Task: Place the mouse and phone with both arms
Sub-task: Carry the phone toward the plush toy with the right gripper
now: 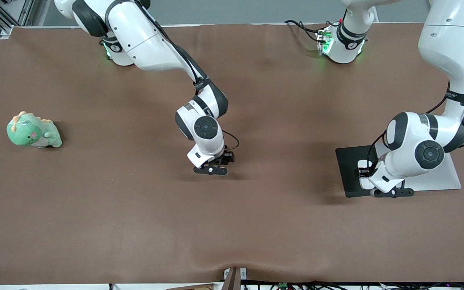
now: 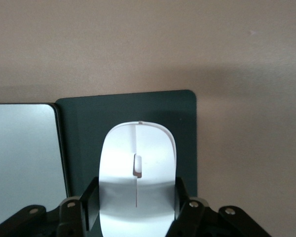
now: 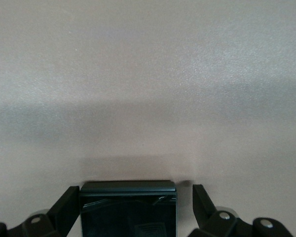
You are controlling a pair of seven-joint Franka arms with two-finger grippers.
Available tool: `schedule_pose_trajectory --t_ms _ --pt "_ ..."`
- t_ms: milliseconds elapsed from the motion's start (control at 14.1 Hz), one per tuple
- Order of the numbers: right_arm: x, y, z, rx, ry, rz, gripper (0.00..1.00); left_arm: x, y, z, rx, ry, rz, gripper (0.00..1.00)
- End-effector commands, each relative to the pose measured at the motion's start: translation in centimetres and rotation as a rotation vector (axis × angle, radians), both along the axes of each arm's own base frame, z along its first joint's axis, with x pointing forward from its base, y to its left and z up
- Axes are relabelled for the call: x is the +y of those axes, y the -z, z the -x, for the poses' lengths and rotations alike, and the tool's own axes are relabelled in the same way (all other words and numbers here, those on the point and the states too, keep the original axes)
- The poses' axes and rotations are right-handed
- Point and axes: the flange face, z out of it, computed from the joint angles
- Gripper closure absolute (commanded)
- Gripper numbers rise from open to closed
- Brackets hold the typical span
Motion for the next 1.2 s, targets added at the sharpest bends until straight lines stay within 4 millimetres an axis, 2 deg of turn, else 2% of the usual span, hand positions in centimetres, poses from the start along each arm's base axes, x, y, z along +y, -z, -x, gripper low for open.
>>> schedule_pose_trajectory --t_ms 0,71,354,425,566,637,708,779,850,920,991,1062,1133 --pt "0.4 0.5 0.2 -0.007 0.011 0.017 0.00 0.5 1.0 1.0 -0.027 0.036 -0.025 0.49" --pt "0.4 0.5 0.2 -0.006 0.010 0.016 0.00 1.4 1.8 1.1 -0.027 0.035 -0.034 0.49" --pt "0.4 0.6 0.3 0.005 0.019 0.015 0.00 3.0 3.1 2.0 -0.036 0.032 -0.039 0.49" --pt "0.4 0.7 0.4 0.009 0.020 0.017 0.09 3.0 3.4 2.0 -0.041 0.033 -0.036 0.49" --pt "0.4 0.8 0.5 0.016 0.020 0.020 0.35 2.8 4.5 2.3 -0.051 0.029 -0.024 0.49" --pt "0.3 0.8 0.6 0.025 0.018 0.027 0.56 2.6 4.8 2.5 -0.061 0.028 -0.020 0.49" --pt "0.4 0.7 0.7 0.031 0.015 0.032 0.90 2.5 5.0 2.7 -0.062 0.023 -0.019 0.49" --pt "0.8 0.7 1.1 0.033 0.008 0.034 1.00 2.4 4.9 2.8 -0.063 0.020 -0.019 0.49" --pt "1.0 0.4 1.3 0.030 0.005 0.035 1.00 2.3 4.8 2.7 -0.064 0.020 -0.019 0.49" --pt "0.4 0.0 0.6 0.027 0.019 0.030 1.00 2.3 4.8 2.7 -0.064 0.020 -0.019 0.49" --pt "-0.8 -0.7 -0.6 0.020 0.030 0.026 1.00 2.3 4.9 2.8 -0.063 0.020 -0.018 0.49" --pt "-2.8 -2.3 -2.1 0.025 0.055 0.024 1.00 2.2 4.9 2.8 -0.063 0.022 -0.018 0.49" --pt "-4.0 -3.7 -2.7 0.048 0.050 0.035 1.00 2.0 4.8 2.7 -0.064 0.023 -0.017 0.49"
